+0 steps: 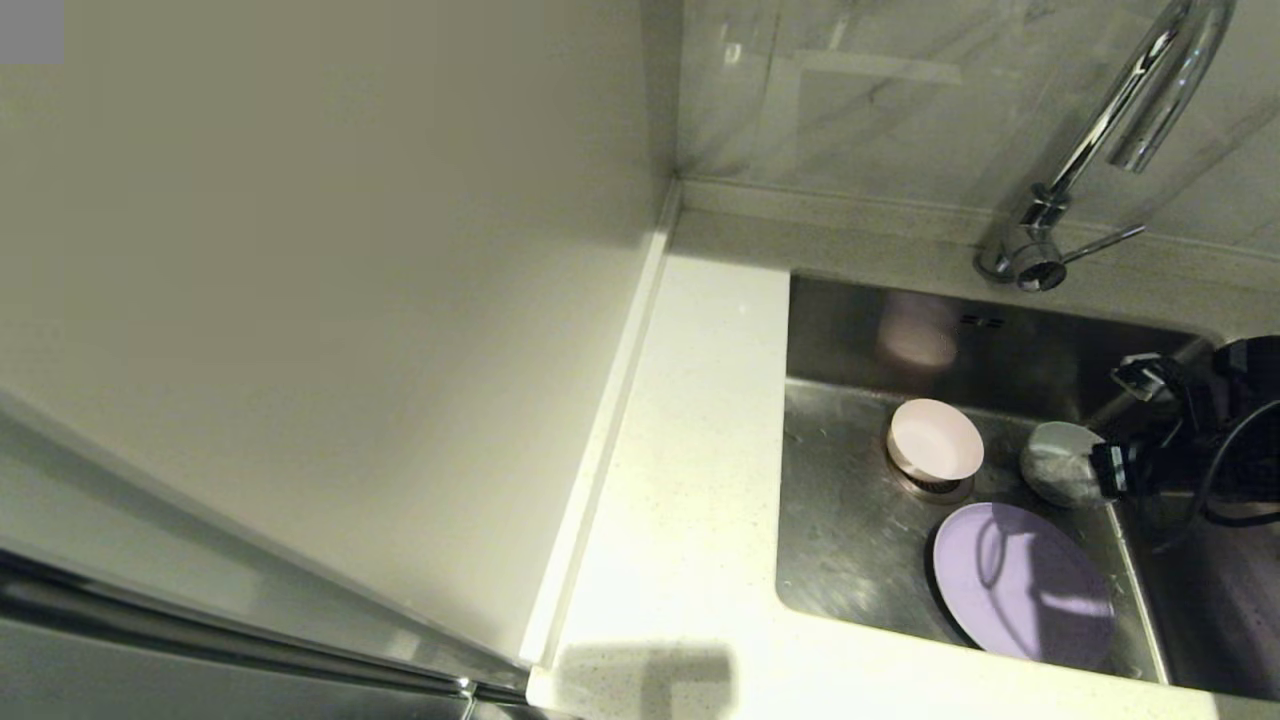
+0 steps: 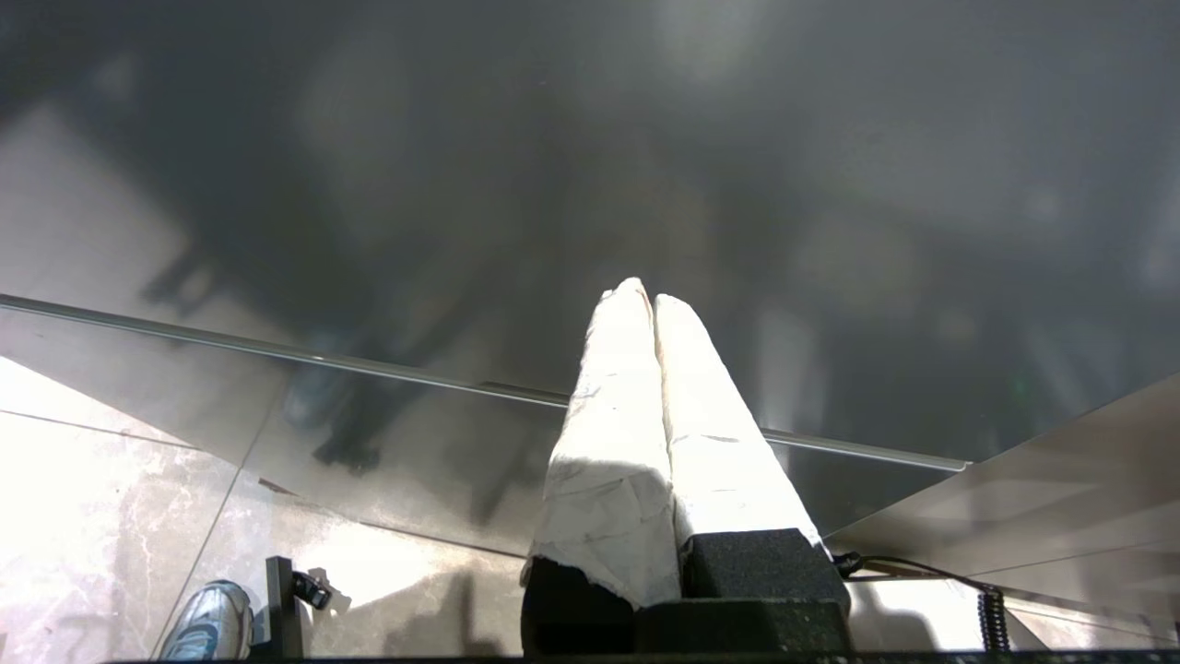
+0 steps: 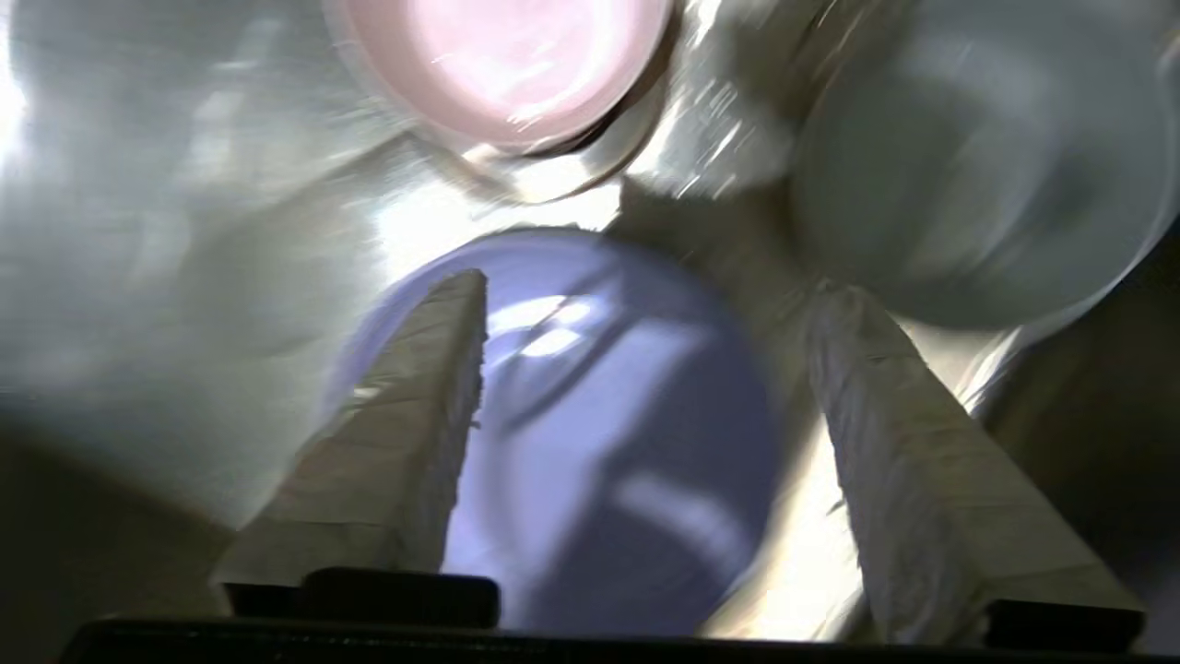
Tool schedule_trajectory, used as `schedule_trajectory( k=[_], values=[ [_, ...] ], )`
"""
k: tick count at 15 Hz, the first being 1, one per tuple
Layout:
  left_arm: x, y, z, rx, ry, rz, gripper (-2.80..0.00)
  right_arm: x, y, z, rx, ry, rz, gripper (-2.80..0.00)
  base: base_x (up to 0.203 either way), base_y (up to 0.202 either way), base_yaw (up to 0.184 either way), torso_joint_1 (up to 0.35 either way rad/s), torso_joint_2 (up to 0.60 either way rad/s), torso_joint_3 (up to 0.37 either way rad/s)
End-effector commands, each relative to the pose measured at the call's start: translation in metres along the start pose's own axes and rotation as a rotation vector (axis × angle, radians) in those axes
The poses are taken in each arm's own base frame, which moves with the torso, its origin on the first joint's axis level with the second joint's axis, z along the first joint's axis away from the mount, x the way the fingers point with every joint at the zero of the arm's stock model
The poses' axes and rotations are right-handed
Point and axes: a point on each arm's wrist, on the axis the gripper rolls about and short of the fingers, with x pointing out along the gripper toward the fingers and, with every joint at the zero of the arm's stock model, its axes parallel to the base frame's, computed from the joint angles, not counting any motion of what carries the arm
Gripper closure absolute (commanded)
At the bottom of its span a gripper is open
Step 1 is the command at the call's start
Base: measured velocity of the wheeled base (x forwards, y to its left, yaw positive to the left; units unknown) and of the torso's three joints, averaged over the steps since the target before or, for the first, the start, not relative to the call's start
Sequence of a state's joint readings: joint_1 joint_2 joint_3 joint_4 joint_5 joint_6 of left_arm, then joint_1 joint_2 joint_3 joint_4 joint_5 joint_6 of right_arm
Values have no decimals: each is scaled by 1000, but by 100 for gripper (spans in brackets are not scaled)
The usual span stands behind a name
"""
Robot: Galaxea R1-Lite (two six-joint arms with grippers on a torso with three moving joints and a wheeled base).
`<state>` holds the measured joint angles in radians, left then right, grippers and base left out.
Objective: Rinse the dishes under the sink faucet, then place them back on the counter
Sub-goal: Put a bowl back to the table from the sink
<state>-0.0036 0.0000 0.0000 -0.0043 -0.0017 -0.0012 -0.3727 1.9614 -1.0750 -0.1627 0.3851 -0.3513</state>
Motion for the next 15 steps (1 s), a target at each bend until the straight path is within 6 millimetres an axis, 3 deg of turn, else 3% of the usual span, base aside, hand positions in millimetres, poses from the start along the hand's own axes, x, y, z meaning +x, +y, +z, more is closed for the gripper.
schedule_trajectory(
  k=[1,8,15],
  values=[
    [0,0,-1,0,3,1,0,22,6,-7,-73,-15,-1,-280,0,0,0,0,0,0],
    [0,0,-1,0,2,-1,0,64,-8,-18,-84,32,-55,-280,0,0,0,0,0,0],
    [0,0,0,0,1,1,0,88,-28,-18,-98,39,-128,-280,0,0,0,0,0,0]
  ],
)
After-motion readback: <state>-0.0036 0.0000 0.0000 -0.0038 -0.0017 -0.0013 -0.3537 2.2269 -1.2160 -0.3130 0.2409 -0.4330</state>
